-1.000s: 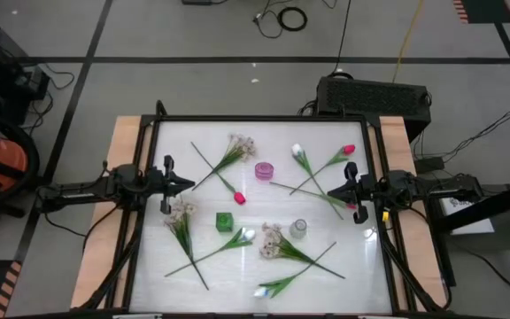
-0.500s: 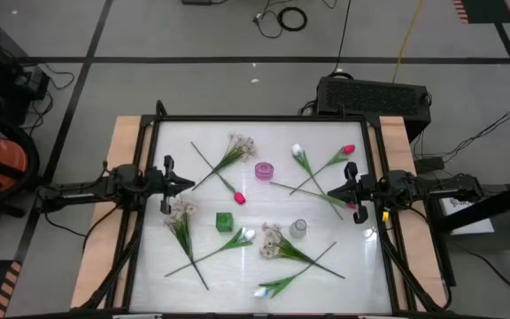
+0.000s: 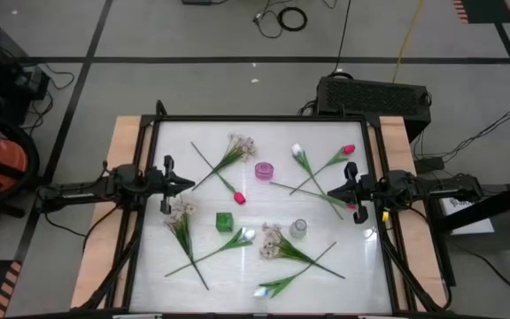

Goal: Sort flowers into vase by color

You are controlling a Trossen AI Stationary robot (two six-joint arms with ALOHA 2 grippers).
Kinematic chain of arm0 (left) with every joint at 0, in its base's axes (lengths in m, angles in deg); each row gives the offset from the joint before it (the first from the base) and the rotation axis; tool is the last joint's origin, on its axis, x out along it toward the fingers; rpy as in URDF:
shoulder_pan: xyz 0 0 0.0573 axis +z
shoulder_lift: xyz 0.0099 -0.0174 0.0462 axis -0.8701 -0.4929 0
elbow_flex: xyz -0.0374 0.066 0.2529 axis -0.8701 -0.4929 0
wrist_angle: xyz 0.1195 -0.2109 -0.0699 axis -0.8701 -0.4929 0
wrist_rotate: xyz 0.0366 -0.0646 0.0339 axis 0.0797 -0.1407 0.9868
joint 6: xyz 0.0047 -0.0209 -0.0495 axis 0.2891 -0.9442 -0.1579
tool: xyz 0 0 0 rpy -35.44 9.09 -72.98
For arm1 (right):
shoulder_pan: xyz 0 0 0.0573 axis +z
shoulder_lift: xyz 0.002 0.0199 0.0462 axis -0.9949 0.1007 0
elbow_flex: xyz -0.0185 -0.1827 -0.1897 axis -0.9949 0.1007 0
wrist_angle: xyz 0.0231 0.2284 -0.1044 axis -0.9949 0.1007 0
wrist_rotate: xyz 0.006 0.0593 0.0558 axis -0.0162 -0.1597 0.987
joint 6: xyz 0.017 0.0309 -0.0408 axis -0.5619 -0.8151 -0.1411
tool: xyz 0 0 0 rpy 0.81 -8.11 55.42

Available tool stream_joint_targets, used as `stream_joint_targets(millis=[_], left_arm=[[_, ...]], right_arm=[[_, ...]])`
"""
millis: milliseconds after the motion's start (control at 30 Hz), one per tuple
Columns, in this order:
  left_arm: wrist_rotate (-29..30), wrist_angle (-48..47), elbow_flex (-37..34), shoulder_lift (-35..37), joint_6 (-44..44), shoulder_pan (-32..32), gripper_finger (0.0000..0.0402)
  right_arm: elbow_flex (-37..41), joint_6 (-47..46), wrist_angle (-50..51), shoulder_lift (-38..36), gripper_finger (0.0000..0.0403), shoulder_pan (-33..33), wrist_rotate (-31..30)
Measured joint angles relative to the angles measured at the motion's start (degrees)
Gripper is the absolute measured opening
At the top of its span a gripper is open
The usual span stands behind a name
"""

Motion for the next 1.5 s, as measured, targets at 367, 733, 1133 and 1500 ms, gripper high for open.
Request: stream_joint_targets(millis=[367,733,1133,1500], left_arm=[[-0.01,-0.01,0.0,0.01,0.01,0.01,0.0027],[-0.01,0.01,0.0,0.01,0.0,0.0,0.0027],[-0.01,0.01,0.0,0.01,0.0,0.0,0.0027],[0.01,0.2,0.0,0.01,0.01,0.0,0.0027]], right_arm=[[0.0,0.0,-0.01,0.0,0.0,0.0,0.0],[0.01,-3.45,-0.25,0.02,0.0,0.0,-0.04],[0.06,-12.66,-3.55,0.05,0.0,0.0,-3.33],[-18.91,-10.48,1.79,10.12,0.0,0.0,-6.14]])
